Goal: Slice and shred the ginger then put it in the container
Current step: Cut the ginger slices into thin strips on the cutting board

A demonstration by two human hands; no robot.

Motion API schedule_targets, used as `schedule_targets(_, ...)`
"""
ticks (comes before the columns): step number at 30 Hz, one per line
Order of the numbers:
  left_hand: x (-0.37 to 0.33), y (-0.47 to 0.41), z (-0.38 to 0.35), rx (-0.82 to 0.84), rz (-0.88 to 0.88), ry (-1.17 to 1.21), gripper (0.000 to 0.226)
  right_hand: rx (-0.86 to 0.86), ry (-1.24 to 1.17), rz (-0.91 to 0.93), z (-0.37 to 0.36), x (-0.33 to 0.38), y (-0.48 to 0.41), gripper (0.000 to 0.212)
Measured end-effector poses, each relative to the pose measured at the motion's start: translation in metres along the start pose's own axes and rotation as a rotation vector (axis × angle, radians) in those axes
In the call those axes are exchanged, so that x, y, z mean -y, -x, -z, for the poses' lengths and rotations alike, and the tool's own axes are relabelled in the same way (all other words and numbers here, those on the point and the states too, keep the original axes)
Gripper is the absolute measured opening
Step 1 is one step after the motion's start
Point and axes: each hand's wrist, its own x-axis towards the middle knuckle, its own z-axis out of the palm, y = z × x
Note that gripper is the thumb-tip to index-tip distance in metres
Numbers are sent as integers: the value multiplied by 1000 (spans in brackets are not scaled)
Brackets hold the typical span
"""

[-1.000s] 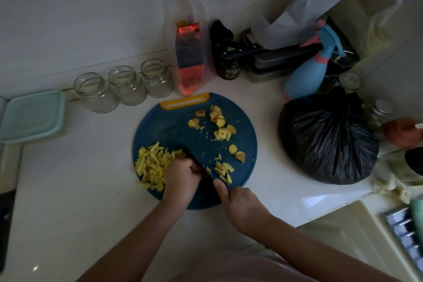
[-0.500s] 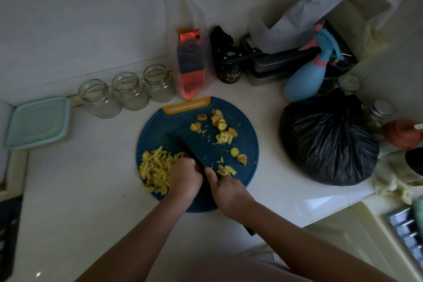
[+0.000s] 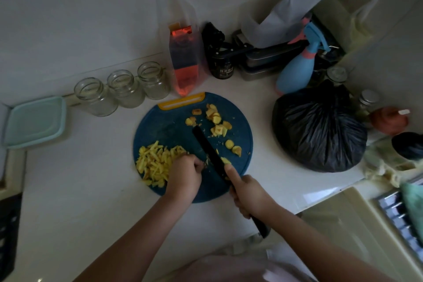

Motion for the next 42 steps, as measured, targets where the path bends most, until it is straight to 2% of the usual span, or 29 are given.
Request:
schedule_targets(5, -1, 3, -12, -263, -374, -226, 7, -39, -22, 58, 32, 3, 0, 66)
schedule_targets(8, -8, 0, -24, -119, -476, -285, 51, -73, -26, 60, 43, 3, 0, 65)
schedule_targets(10, -6, -5, -35, -74, -543, -330, 59, -84, -33, 69, 47, 4, 2, 65)
schedule_targets(15, -8, -15, -40, -97, -659, -361, 25, -77, -40, 83, 46, 4, 7, 65)
schedule_targets(18, 0, -19, -34, -97, -742, -408, 22, -74, -15, 100, 42, 7, 6, 66)
schedule_targets(22, 25, -26, -14, -137, -741, -461, 7, -57, 7, 117, 43, 10, 2, 66)
schedule_targets(24, 40, -24, -2, -123, -756, -428, 19, -61, 40, 128, 42, 13, 2, 67)
schedule_targets(27, 42, -12, 18, -161, -628, -198, 50, -137, 266, 188, 40, 20, 0, 68)
schedule_targets(30, 28, -4, 40, -335, -546, -104, 41, -213, 612, 301, 42, 32, -2, 67)
schedule_targets(33, 22, 1, 49, -327, -680, -212, 51, -187, 939, 396, 44, 48, 0, 56)
schedule_targets(36, 21, 5, 40, -200, -720, -410, 79, -115, 1211, 504, 40, 61, 2, 45)
schedule_targets(39, 18, 7, 25, -133, -708, -528, 100, -79, 1297, 597, 33, 70, 3, 43)
schedule_targets(42, 21, 10, 17, -138, -702, -529, 103, -78, 1327, 667, 30, 78, 4, 42)
